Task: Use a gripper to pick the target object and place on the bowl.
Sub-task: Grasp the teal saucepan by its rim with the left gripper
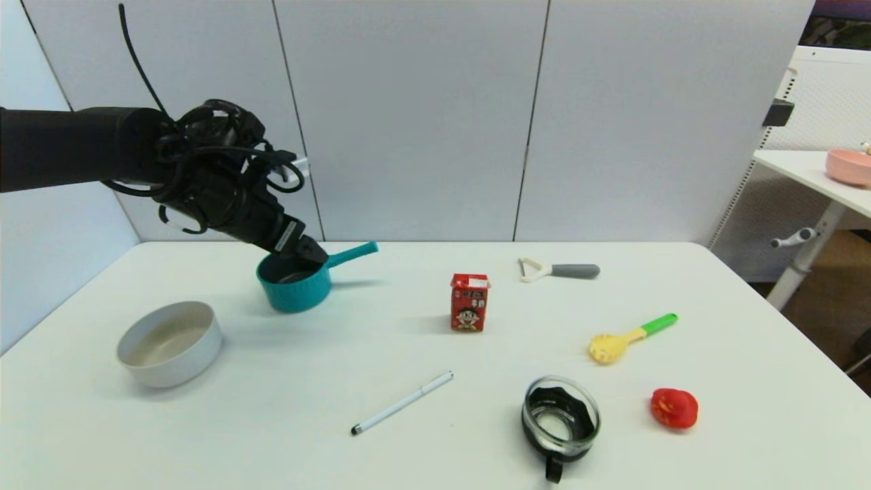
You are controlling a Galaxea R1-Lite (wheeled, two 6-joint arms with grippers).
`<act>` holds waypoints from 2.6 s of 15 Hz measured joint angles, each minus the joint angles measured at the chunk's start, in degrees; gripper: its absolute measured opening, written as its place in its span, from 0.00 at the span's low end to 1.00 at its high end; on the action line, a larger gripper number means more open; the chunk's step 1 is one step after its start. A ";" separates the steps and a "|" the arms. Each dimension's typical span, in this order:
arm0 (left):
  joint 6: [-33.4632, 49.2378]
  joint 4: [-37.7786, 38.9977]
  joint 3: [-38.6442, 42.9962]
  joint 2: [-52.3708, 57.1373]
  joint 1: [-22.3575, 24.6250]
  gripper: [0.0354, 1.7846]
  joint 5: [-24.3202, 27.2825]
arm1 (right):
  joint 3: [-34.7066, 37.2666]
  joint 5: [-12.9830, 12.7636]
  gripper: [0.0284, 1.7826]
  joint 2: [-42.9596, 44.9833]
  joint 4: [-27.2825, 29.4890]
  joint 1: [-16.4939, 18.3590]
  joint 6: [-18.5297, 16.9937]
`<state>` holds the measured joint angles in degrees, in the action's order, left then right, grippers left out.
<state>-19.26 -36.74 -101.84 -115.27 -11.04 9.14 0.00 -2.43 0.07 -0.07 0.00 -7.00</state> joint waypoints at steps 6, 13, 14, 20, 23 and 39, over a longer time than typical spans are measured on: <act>0.44 -4.71 -1.63 -2.61 -0.66 0.96 -0.41 | 0.00 0.00 0.96 0.00 0.00 0.00 0.00; 0.13 -4.07 -0.15 -5.73 -0.72 0.96 -0.46 | 0.00 -0.02 0.96 0.00 0.00 0.00 0.00; 0.09 -3.99 -0.15 -6.28 -0.74 0.96 -0.44 | 0.00 0.00 0.96 0.00 -0.02 0.00 0.00; -0.13 -0.66 -0.33 -8.85 -1.40 0.96 -0.52 | 0.00 -0.02 0.96 0.00 0.00 0.00 0.00; 0.09 -0.71 0.29 -9.42 -1.40 0.96 -0.50 | 0.00 0.00 0.96 0.00 0.00 0.00 0.02; -0.05 4.14 4.77 -9.67 -1.33 0.16 -0.38 | 0.00 0.00 0.96 0.00 0.00 0.00 0.00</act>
<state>-19.31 -32.60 -97.07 -124.94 -12.37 8.77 0.00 -2.43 0.07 -0.07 0.00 -7.00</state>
